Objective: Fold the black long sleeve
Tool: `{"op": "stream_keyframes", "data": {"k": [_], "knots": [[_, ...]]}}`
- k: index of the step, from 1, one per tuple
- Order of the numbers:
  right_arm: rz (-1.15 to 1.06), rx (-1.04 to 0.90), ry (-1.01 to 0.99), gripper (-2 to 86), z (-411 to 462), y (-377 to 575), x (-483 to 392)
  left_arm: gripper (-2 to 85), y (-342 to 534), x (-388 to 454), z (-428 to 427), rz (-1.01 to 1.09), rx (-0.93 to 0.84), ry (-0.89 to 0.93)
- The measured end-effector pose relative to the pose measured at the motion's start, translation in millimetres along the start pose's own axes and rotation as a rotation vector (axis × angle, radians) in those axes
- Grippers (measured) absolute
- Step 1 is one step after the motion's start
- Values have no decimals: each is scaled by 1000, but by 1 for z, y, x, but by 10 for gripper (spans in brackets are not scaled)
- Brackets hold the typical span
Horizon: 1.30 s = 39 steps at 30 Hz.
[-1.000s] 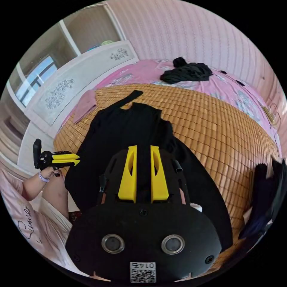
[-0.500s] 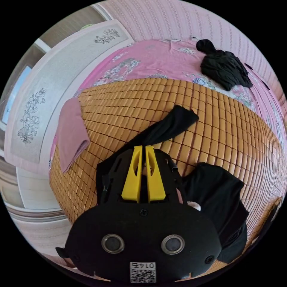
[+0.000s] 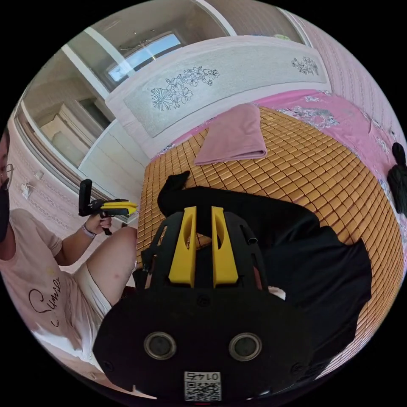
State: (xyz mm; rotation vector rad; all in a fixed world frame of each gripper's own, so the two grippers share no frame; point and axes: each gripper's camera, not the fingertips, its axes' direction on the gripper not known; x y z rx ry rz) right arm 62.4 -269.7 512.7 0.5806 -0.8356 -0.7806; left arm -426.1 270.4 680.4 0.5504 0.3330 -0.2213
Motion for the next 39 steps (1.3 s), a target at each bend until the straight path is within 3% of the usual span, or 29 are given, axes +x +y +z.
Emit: {"op": "stream_keyframes", "data": {"k": [8, 11, 13, 16, 20, 22, 26, 32, 39], "knots": [[29, -182, 180, 68, 84, -1, 19, 64, -65, -57, 14, -40, 49, -122], [34, -196, 227, 70, 108, -6, 22, 81, -98, -65, 48, -24, -29, -214], [59, -233, 225, 71, 121, -5, 28, 75, -107, -71, 76, -27, -192, -256], [73, -261, 219, 71, 133, 0, 35, 6, -102, -73, 68, 17, -201, -257], [59, -174, 203, 70, 123, 10, 33, -2, -58, -93, -8, -84, 145, -189], [61, -138, 192, 68, 118, 14, 34, 8, -33, -109, -22, -165, 190, -130], [82, -161, 184, 69, 115, 13, 41, 47, -5, -137, -16, -268, 56, -163], [108, -185, 262, 70, 112, 0, 50, 69, -35, -135, -9, -239, 38, -126], [169, -260, 323, 16, 110, -13, 61, 5, -75, -114, 12, -97, -79, -236]]}}
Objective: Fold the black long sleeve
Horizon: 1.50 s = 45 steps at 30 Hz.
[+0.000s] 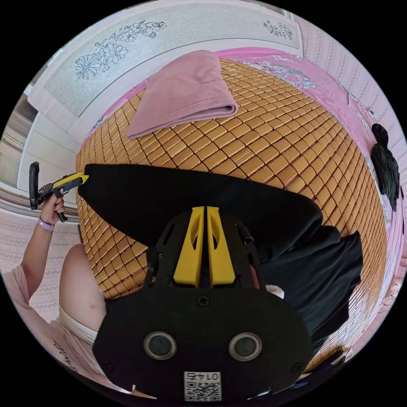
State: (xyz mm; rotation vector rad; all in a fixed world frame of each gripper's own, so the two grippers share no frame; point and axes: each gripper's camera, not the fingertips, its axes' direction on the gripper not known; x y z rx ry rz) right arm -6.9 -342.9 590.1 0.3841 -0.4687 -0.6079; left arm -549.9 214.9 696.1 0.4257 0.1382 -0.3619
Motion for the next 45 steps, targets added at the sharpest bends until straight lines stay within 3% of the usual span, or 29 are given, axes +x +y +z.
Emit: {"op": "stream_keyframes", "data": {"k": [2, 4, 9, 14, 20, 23, 26, 30, 37, 45], "knots": [[14, 59, 35, 4, -16, 3, 3, 6, -1, -2, -8, -31, 81, -14], [54, 130, 18, 1, -42, 17, 12, 19, -6, -6, 4, -53, 14, 10], [146, 305, -136, 1, -132, 130, 55, 49, -7, -11, -14, -59, 28, 6], [412, 108, 100, 20, -179, 308, 71, 50, 15, 44, -56, 144, 61, 36], [682, -69, 30, 80, -181, 434, 58, 64, 41, 170, -43, 436, -145, 310], [759, -72, -28, 80, -179, 455, 60, 74, 50, 226, -18, 540, -268, 341], [809, -37, -3, 54, -187, 465, 63, 71, 58, 267, 2, 648, -354, 240], [791, -22, -51, 19, -199, 472, 69, 33, 56, 293, -2, 752, -335, 118], [767, -14, -105, 12, -216, 482, 66, 0, 41, 291, -1, 678, -382, 162], [710, -160, -132, 82, -206, 483, 51, 76, 44, 302, -1, 702, -494, 151]]}}
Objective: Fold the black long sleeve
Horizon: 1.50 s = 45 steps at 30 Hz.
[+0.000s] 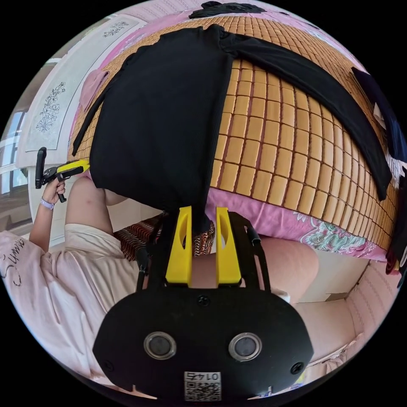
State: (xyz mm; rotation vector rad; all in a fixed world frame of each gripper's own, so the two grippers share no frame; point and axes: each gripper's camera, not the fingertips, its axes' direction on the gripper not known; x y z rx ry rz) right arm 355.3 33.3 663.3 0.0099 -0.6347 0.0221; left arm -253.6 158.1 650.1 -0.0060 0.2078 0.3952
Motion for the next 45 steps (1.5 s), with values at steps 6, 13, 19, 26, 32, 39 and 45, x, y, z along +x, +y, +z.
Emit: {"op": "stream_keyframes", "data": {"k": [6, 13, 19, 26, 32, 39, 45], "knots": [[-75, -135, 50, 5, 16, -6, -15, -4, -11, 22, -4, 122, -20, -88], [-46, -135, 85, 3, 33, -8, -10, -10, -16, 21, 11, 120, -47, -113], [-57, -118, 115, 29, 59, -9, -16, -10, -10, 8, 16, 87, -9, -51], [-55, -142, 136, 13, 101, -16, -19, -10, 6, 7, 27, 90, 40, -85], [-65, -157, 188, 11, 136, -16, -28, -10, 23, 6, 37, 100, 66, -131], [-76, -267, 200, 31, 169, -16, -29, -9, 59, -26, 23, 17, 220, 18], [-72, -294, 337, 22, 172, -11, -29, 17, 134, -104, -12, -290, 637, -10]]}}
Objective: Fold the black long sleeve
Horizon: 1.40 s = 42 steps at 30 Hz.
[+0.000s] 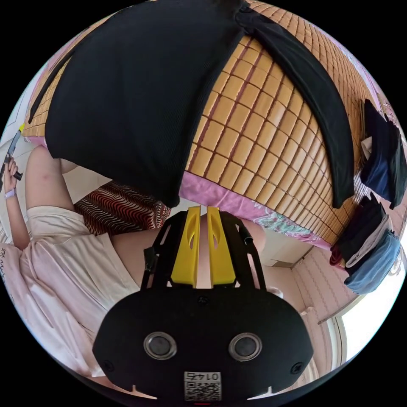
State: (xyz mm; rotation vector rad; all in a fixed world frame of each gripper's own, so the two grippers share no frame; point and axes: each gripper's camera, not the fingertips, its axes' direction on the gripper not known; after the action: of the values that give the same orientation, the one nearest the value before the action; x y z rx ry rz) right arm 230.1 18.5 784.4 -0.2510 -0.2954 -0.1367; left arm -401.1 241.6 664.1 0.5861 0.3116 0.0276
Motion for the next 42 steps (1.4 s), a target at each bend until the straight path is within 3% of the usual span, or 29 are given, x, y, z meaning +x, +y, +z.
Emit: {"op": "stream_keyframes", "data": {"k": [3, 6, 8, 13, 16, 20, 23, 28, 31, 35, 39, 42], "knots": [[-75, 114, -41, 21, -21, -20, -24, 50, 9, -59, -24, -210, 242, -123], [-257, 252, -17, 27, -49, -59, -82, 53, 30, -103, -37, -502, 508, -201], [-446, 357, 47, 44, -69, -93, -147, 52, 46, -115, -36, -587, 606, -222], [-788, 490, 69, 64, -90, -155, -289, 66, 83, -132, -11, -643, 578, -272], [-922, 541, -25, 64, -91, -190, -376, 75, 94, -156, -23, -647, 674, -281], [-986, 490, -45, 106, -74, -239, -473, 93, 104, -183, -17, -690, 546, -287], [-992, 467, 15, 120, -66, -269, -514, 93, 114, -198, -12, -731, 559, -214], [-910, 585, 167, 115, -60, -301, -546, 97, 103, -204, 1, -679, 463, -158], [-862, 453, 250, 105, -37, -327, -557, 99, 90, -203, 18, -658, 332, -153], [-888, 478, 138, 38, -44, -327, -544, 53, 77, -192, 34, -572, 189, -228], [-886, 452, 40, 13, -60, -329, -524, 23, 74, -186, 35, -588, 172, -244], [-849, 514, -105, 6, -95, -321, -492, 1, 70, -161, 15, -489, 340, -225]]}}
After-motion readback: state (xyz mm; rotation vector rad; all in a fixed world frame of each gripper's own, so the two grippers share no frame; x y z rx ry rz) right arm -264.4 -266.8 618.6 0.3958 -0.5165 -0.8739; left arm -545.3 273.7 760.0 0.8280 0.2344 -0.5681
